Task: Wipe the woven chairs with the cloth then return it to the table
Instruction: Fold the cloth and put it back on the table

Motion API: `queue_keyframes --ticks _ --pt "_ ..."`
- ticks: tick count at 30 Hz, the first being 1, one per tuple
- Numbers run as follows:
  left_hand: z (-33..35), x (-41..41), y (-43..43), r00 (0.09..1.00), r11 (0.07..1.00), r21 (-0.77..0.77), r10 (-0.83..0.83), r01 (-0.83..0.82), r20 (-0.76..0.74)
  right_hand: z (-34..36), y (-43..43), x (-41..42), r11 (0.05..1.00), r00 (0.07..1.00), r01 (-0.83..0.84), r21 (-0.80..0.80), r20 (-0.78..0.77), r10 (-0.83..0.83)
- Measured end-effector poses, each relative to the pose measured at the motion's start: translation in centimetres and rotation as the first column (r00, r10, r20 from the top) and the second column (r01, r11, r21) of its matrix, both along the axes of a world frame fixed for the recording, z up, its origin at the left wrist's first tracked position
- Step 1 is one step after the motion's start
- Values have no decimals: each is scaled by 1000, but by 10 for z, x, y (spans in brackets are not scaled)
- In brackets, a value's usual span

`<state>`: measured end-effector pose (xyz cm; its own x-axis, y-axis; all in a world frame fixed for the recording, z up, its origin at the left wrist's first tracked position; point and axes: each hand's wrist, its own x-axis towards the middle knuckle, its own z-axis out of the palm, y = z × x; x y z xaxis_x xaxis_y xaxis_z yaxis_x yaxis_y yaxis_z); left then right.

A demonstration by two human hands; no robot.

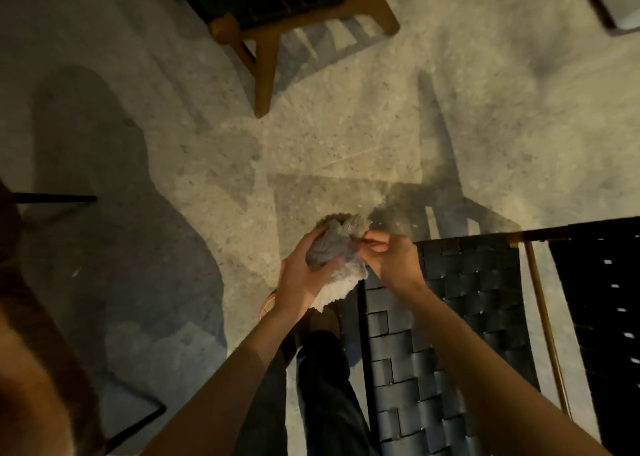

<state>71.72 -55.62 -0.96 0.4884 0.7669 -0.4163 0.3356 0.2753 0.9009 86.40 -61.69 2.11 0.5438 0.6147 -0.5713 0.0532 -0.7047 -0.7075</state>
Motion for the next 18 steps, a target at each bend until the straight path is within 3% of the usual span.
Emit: queue_keyframes --ticks 4,11,14,18 --pt "83 -14 24 999 989 143 -29 31 -16 82 23 -2 973 972 -191 132 160 170" --pt "226 -46 68 996 951 308 -16 -11 84 225 76 -20 839 881 -457 295 280 382" --pt "269 -73 84 993 962 264 43 -70 107 271 99 -38 788 848 -517 335 324 419" --pt "312 -119 97 982 985 5 173 -174 72 314 124 -75 731 817 -571 375 351 458"
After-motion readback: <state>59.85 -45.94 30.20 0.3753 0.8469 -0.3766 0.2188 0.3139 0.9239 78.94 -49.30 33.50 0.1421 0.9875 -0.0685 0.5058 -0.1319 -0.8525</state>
